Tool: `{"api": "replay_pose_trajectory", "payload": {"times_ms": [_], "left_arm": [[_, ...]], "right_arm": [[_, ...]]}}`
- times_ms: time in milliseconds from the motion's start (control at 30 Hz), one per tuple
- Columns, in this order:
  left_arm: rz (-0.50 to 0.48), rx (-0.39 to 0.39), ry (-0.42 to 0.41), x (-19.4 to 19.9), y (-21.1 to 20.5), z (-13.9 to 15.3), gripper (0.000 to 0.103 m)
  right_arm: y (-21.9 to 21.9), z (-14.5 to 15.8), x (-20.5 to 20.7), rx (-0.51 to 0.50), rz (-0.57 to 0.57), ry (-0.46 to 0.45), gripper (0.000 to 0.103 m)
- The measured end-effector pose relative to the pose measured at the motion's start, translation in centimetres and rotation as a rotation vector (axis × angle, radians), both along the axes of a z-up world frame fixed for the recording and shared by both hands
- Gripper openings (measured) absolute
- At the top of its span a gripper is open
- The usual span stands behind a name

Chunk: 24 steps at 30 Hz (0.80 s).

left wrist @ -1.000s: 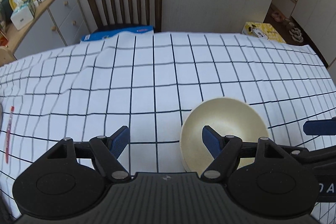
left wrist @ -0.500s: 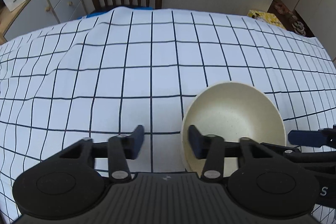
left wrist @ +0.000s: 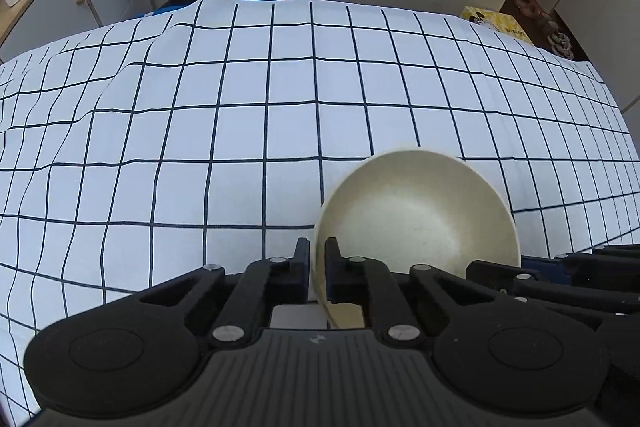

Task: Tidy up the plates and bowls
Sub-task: 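Close both grippers on opposite sides of the cream bowl rim, then lift the cream bowl and carry it over the pink pot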

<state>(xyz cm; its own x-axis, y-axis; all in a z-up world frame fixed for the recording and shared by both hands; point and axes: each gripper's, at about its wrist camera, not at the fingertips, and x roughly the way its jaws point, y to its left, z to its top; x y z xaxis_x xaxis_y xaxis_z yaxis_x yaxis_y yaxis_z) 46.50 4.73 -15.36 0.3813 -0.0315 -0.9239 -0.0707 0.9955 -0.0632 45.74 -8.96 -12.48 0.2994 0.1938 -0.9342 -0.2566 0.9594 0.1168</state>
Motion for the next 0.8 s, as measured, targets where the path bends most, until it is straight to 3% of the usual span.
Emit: {"api": "replay_pose_trajectory", "payload": {"times_ms": [367,800], "left_arm": [[-0.02,0.01,0.009,-3.1,-1.7,2.1,0.005],[-0.03,0.029,-0.008,-9.1,-5.0,7.6,0.005]], "right_arm": [[-1.4,1.5,-2.1,-0.02,-0.012,0.005,0.01],[-4.1,6.4,-8.0,-0.039,0.026,-0.017,0.01]]}}
